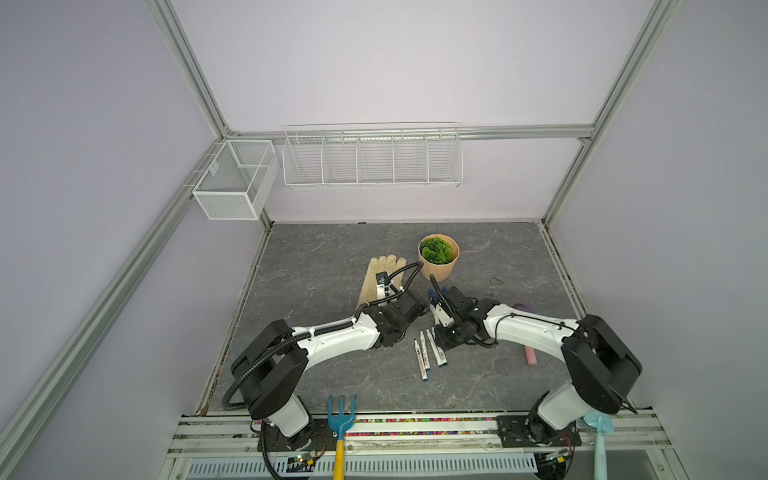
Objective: Insert the pens into the pen caps
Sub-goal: 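Grasp an uncapped white marker with right gripper while left gripper moves toward glove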
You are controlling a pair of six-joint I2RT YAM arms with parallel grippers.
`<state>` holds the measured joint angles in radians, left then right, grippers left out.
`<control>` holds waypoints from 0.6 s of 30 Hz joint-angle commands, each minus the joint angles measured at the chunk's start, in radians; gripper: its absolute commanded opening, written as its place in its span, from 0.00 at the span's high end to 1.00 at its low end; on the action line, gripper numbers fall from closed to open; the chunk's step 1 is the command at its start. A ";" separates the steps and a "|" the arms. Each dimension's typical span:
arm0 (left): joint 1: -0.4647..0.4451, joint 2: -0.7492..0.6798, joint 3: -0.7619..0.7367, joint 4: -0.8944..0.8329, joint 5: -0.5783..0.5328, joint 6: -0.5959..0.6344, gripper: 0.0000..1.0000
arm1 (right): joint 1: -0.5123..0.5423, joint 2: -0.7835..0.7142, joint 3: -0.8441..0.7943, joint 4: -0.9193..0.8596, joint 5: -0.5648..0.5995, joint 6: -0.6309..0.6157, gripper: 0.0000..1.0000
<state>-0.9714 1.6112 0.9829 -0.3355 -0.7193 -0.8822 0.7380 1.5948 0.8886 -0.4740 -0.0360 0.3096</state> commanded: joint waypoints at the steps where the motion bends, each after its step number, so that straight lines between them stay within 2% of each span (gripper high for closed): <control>1: -0.004 0.007 0.013 -0.035 -0.040 -0.040 0.60 | 0.007 0.027 0.024 -0.003 0.036 0.004 0.60; 11: -0.004 0.001 0.004 -0.016 -0.034 -0.032 0.60 | 0.034 0.101 0.064 -0.032 0.077 0.009 0.65; 18: -0.004 -0.010 -0.012 0.024 -0.018 -0.012 0.59 | 0.062 0.137 0.088 -0.053 0.109 0.008 0.78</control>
<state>-0.9714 1.6112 0.9829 -0.3298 -0.7250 -0.8848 0.7876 1.7008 0.9699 -0.5014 0.0608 0.3168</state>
